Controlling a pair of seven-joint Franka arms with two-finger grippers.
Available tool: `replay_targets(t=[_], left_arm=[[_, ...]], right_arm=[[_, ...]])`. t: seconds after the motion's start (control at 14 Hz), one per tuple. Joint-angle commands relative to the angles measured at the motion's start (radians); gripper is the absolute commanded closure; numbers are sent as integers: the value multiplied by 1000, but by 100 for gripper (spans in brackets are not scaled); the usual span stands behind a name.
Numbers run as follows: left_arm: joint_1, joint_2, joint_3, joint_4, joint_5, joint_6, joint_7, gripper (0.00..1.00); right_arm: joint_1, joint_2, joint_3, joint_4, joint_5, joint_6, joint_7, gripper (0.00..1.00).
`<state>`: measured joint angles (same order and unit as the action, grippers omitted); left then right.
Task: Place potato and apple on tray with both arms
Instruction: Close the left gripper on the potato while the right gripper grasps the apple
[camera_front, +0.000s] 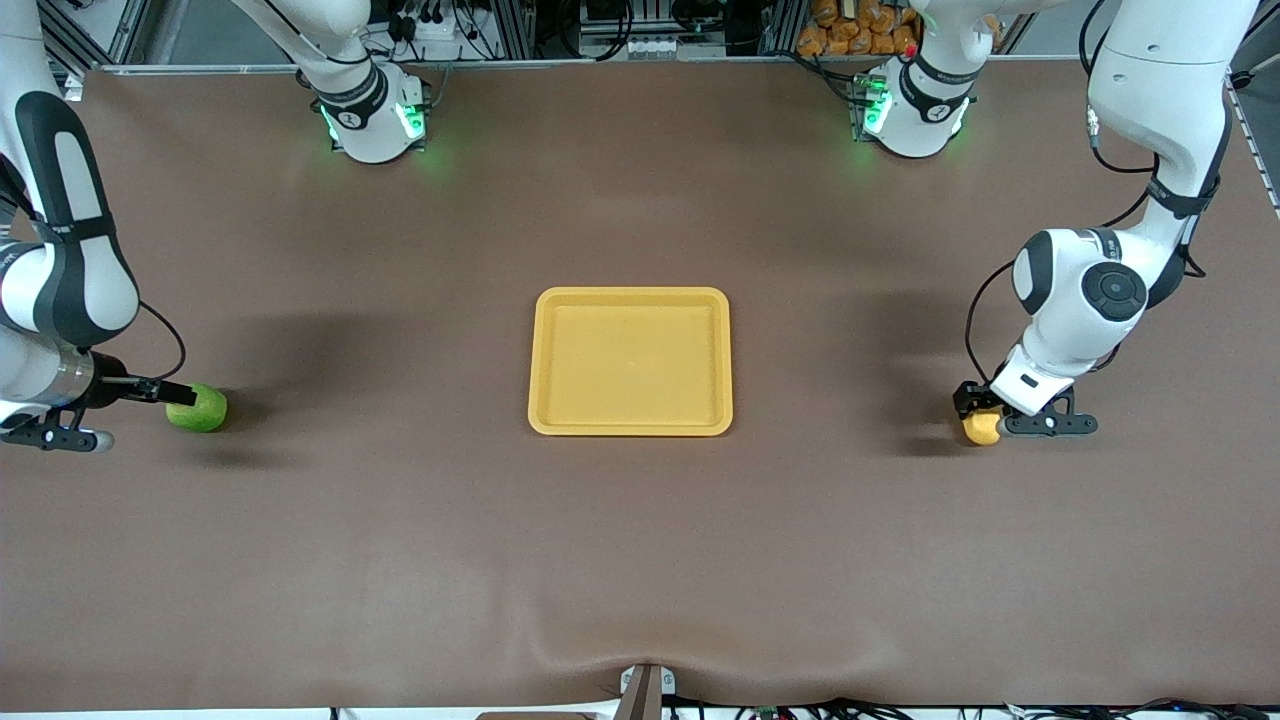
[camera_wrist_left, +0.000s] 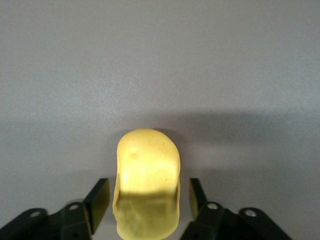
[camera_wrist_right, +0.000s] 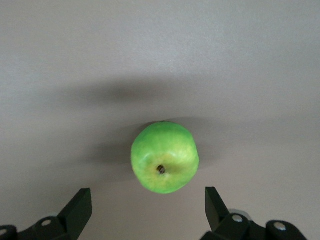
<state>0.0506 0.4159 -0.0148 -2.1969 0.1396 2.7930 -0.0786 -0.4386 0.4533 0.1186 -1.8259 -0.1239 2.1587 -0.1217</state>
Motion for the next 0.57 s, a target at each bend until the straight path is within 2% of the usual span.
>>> replay_targets(t=[0.0,0.14,0.29,0.5], left_arm=[[8,17,-2,14,21,14,11,43],[9,11,-2,12,23,13,13,77],[8,8,-2,12,25,11,13,98],[8,-6,-2,14,28,11,52,100]], right_arm=[[-32,21,19,-16,-20,44,-6,0],[-40,39,19,-18,-20,67,-6,0],[-40,54,19,-18,-20,87,-6,0],[-42,71,19,-20,-20,93,-7,0]])
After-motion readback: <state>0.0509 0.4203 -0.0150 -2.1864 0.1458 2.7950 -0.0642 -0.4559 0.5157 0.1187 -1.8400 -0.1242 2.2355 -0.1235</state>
